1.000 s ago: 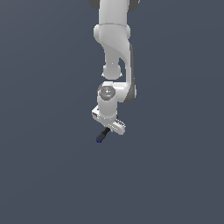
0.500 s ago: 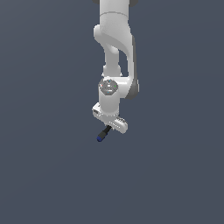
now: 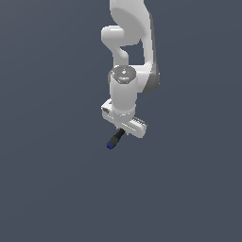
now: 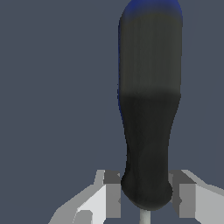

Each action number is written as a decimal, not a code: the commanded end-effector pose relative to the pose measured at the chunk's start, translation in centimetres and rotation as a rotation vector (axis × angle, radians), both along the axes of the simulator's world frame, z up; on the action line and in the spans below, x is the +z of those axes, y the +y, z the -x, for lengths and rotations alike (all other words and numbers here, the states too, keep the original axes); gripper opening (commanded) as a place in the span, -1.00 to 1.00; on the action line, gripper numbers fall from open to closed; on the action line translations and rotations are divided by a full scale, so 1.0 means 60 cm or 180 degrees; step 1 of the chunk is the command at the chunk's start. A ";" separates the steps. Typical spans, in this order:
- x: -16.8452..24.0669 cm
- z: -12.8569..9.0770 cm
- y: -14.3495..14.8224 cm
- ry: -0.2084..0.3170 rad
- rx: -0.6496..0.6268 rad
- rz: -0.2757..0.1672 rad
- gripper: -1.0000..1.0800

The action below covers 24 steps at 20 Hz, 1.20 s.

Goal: Pick up the object and move it to a goal position.

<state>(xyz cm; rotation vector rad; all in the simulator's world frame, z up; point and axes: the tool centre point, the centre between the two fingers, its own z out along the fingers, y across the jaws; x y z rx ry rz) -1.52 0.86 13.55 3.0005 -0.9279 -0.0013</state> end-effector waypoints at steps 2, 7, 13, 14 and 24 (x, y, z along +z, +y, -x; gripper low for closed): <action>0.064 -0.014 0.014 -0.0003 -0.0002 0.0003 -1.00; 0.150 -0.035 0.035 -0.0003 -0.0003 0.0005 -1.00; 0.250 -0.059 0.059 -0.0003 -0.0003 0.0005 -1.00; 0.266 -0.064 0.063 -0.0003 -0.0003 0.0005 -1.00; 0.400 -0.099 0.095 -0.0003 -0.0001 0.0003 -1.00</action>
